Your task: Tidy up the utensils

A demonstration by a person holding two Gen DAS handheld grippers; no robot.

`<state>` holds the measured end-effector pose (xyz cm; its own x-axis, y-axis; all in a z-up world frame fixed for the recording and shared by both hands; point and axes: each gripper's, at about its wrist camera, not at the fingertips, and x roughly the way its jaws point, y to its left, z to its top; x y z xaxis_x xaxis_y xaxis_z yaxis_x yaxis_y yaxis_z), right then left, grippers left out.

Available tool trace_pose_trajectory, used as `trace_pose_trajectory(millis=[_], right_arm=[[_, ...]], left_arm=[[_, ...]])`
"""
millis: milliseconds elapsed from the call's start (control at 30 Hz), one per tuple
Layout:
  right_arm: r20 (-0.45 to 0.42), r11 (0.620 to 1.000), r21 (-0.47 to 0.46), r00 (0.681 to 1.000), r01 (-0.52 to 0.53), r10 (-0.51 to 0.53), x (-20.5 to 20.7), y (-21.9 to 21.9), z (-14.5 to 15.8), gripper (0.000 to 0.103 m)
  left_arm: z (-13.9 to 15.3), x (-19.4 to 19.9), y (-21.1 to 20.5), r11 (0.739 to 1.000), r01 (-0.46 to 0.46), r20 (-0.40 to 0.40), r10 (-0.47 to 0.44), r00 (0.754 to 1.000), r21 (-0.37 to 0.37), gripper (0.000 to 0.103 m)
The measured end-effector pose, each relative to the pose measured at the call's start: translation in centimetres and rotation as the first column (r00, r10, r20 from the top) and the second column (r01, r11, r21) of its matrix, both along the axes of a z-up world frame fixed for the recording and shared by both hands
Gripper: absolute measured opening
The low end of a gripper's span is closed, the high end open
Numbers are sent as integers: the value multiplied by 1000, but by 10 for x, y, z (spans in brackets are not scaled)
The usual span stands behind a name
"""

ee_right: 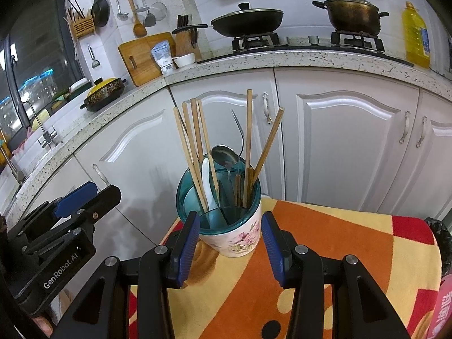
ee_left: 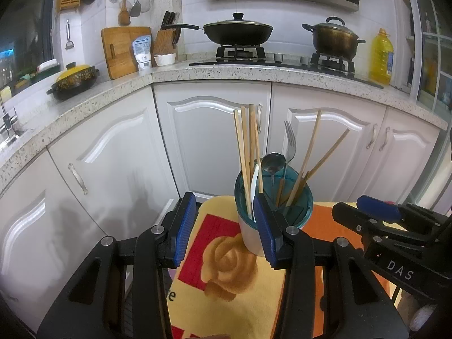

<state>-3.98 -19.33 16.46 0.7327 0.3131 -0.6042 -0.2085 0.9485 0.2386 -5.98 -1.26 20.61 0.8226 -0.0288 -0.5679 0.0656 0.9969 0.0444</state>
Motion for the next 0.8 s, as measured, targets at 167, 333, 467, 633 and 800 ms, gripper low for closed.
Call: trace_pose_trajectory(millis=[167, 333, 467, 633, 800], right_arm=[[-2, 1000, 1, 1000, 1, -1, 0, 0, 0, 44], [0, 1000, 2, 1000, 0, 0, -1, 0, 0, 44], [0, 1000, 2, 1000, 1, -1, -1, 0, -1, 44], [-5, 1000, 5, 1000, 4, -4, 0, -1, -1, 44], [-5, 1000, 4, 1000, 0, 0, -1, 0, 0, 44]], left_arm=[[0, 1, 0, 1000, -1, 0, 1, 1000, 0, 42], [0, 1, 0, 1000, 1, 0, -1, 1000, 3, 42], [0, 1, 0, 1000, 1, 1, -1, 1000, 3, 42], [-1, 1, -1, 1000, 2, -1, -2, 1000, 1, 42], [0, 0, -1, 1000, 1, 2, -1, 1000, 1, 42]])
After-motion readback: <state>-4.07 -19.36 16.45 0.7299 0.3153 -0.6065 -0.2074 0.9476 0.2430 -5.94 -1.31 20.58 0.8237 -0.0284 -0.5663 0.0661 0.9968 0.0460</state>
